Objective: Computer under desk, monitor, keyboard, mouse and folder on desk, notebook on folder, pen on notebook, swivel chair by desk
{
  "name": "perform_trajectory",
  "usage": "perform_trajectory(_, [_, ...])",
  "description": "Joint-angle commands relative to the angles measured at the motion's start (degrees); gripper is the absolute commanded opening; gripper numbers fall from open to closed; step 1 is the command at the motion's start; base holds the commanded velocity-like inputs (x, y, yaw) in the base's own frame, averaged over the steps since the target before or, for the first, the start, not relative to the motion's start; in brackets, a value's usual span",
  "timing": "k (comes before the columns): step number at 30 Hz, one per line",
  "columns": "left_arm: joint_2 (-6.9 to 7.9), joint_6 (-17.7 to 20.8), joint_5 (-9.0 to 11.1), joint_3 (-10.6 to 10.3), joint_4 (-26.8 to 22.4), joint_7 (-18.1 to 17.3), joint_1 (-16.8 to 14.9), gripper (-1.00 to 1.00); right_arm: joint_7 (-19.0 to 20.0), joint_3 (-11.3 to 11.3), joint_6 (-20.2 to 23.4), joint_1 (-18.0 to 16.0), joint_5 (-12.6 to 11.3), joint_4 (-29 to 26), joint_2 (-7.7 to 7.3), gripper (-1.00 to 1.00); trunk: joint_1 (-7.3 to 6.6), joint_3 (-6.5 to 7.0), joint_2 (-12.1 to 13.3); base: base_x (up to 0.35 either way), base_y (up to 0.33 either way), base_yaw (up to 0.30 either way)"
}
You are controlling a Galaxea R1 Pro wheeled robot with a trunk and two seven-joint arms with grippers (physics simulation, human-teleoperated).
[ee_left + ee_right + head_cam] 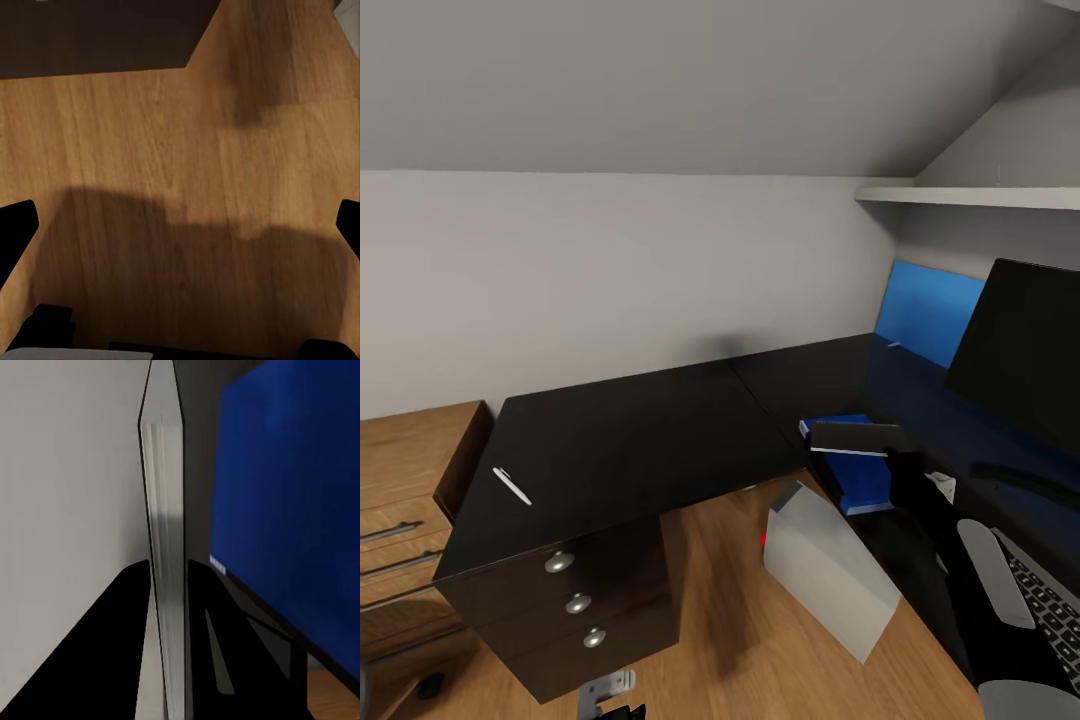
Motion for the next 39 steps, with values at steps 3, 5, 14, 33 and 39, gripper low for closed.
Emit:
perform_trajectory(3, [-0.07, 0.3, 0.6, 0.1, -0.1, 0.3, 0.0, 1.00, -0.3, -0.1, 0.2, 0.0, -0.4, -0.1, 0.00, -1.00, -0.66, 0.48, 1.2, 0.000, 0.000, 0.000])
perform_trajectory(5, [-0.10, 0.3, 0.6, 0.1, -0.1, 0.3, 0.0, 1.00, -0.3, -0.1, 0.2, 0.0, -0.4, -0.1, 0.00, -1.00, -0.88, 0.66, 1.6, 0.000, 0.000, 0.000])
perform_trajectory(14, [-0.12, 0.3, 0.6, 0.1, -0.1, 0.2, 0.0, 1.00, -0.3, 0.0, 0.2, 0.0, -0.4, -0.1, 0.00, -1.00, -0.88, 0.66, 1.6, 0.000, 0.000, 0.000])
perform_trajectory(33, [0.05, 0.2, 0.6, 0.1, -0.1, 0.3, 0.0, 1.00, -0.4, 0.1, 0.1, 0.0, -0.3, 0.1, 0.08, -1.00, -0.88, 0.66, 1.6, 0.055, -0.025, 0.000])
perform_trajectory(39, [0.06, 0.2, 0.6, 0.1, -0.1, 0.2, 0.0, 1.00, -0.4, 0.2, 0.1, 0.0, -0.3, 0.1, 0.09, -1.00, -0.88, 0.66, 1.6, 0.092, 0.000, 0.000])
